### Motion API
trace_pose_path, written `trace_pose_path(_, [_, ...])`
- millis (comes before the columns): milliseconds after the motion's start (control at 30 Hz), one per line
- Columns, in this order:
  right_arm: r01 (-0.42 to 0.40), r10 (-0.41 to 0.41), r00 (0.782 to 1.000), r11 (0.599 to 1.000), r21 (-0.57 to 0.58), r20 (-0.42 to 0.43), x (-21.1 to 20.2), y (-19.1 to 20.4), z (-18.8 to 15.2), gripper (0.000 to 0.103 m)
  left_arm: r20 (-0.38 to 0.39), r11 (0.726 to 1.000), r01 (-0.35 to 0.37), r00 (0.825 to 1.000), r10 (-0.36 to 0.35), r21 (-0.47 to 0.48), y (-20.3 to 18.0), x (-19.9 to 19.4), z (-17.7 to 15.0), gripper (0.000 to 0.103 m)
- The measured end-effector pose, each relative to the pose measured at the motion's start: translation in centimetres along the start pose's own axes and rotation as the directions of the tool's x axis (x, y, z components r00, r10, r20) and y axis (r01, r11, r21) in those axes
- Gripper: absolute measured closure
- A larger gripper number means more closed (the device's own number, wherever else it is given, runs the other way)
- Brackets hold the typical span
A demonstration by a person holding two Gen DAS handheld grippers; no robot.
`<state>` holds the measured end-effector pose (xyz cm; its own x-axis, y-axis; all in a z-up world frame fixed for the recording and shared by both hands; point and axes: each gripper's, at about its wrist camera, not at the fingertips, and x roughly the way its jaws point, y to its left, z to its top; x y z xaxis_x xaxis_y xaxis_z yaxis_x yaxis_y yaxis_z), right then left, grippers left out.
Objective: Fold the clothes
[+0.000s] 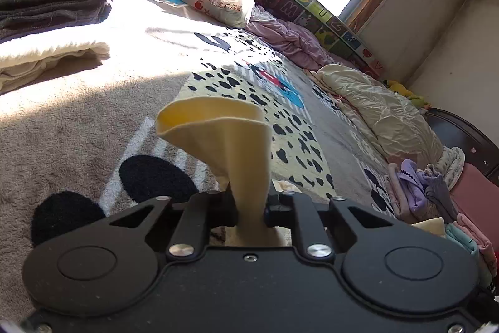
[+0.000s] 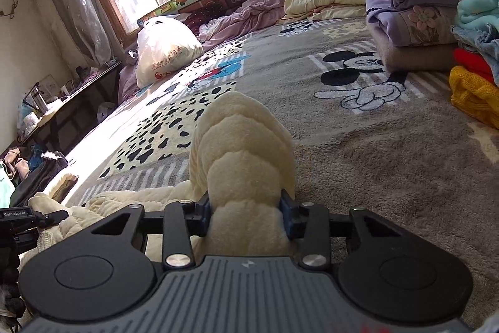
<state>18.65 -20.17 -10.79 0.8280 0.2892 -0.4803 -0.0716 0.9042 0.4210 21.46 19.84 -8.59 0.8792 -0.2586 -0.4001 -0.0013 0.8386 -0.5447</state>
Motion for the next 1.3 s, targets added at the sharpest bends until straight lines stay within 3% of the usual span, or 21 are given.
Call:
trace_pose_path(133, [0.001,0.000,0.992,1.000,-0.011,0.128,-0.5,0.1,1.3,0.064,0.135,0.999,0.048,0.990,-0.048,0.003,-0.4,0.4,0.2,0.091])
trace_pose_path(200, [0.014,-0.005,0.979,0.999,-0.046,0.205,-0.6,0.6,1.7,0.064,0.119,1.000,0.004,0.993,-0.005,0.007,-0.3,1.6,0.1,0.091])
trace_pose_path(267, [0.041,-0.023,0.971,0.997,-0.071,0.238,0.3,1.0,2.2,0.064,0.040,0.994,-0.106,0.994,0.105,0.014,0.2,3.4,0.1,0.089])
trace_pose_path(333, [0.068,-0.050,0.975,0.995,-0.077,0.216,2.2,1.0,2.6,0.061,-0.032,0.977,-0.210,0.977,0.211,0.025,0.6,4.9,0.0,0.082])
trace_pose_path(400, [0.128,-0.118,0.986,0.989,-0.071,0.120,4.8,0.8,2.6,0.043,-0.054,0.959,-0.283,0.958,0.283,0.015,1.3,5.0,0.1,0.051])
trace_pose_path(433, [0.166,-0.161,0.985,0.984,-0.070,0.064,6.0,0.5,2.6,0.043,-0.044,0.952,-0.307,0.951,0.307,0.006,1.5,4.6,0.3,0.048])
trace_pose_path(633, [0.210,-0.201,0.971,0.976,-0.056,0.128,3.4,-0.8,2.7,0.026,0.035,0.908,-0.418,0.908,0.417,0.007,1.2,2.2,1.3,0.047])
trace_pose_path(767, [0.209,-0.219,0.961,0.975,0.076,0.169,1.2,-3.9,2.5,0.025,0.146,0.862,-0.502,0.859,0.490,0.062,-0.2,0.3,1.3,0.050])
trace_pose_path(800, [0.223,-0.242,0.953,0.967,0.119,0.182,0.6,-4.7,2.4,0.024,0.173,0.861,-0.504,0.856,0.487,0.070,-0.5,-0.3,1.3,0.051])
trace_pose_path(833, [0.226,-0.257,0.949,0.959,0.173,0.183,0.2,-5.7,2.3,0.024,0.184,0.873,-0.483,0.866,0.465,0.064,-0.6,-0.9,1.3,0.051])
trace_pose_path(900, [0.180,-0.238,0.957,0.935,0.305,0.165,-0.6,-7.7,1.7,0.024,0.186,0.916,-0.400,0.903,0.388,0.036,-0.9,-2.1,1.0,0.051])
trace_pose_path(1000, [0.040,-0.106,0.990,0.832,0.553,0.088,-0.5,-10.7,-0.5,0.024,0.151,0.960,-0.280,0.949,0.278,-0.007,-1.5,-3.3,-0.2,0.051])
trace_pose_path(1100, [-0.092,0.030,0.994,0.747,0.659,0.104,-0.7,-10.6,-2.9,0.024,0.088,0.988,-0.156,0.984,0.153,0.019,-3.2,-3.0,-2.0,0.051])
trace_pose_path(1200, [-0.192,0.146,0.981,0.657,0.729,0.127,0.3,-9.9,-4.2,0.023,0.028,0.994,-0.093,0.995,0.092,0.049,-4.4,-1.2,-3.6,0.051])
trace_pose_path(1300, [-0.240,0.193,0.969,0.593,0.769,0.154,2.0,-9.5,-4.2,0.016,-0.025,0.990,-0.122,0.992,0.124,0.071,-4.6,0.7,-4.8,0.051])
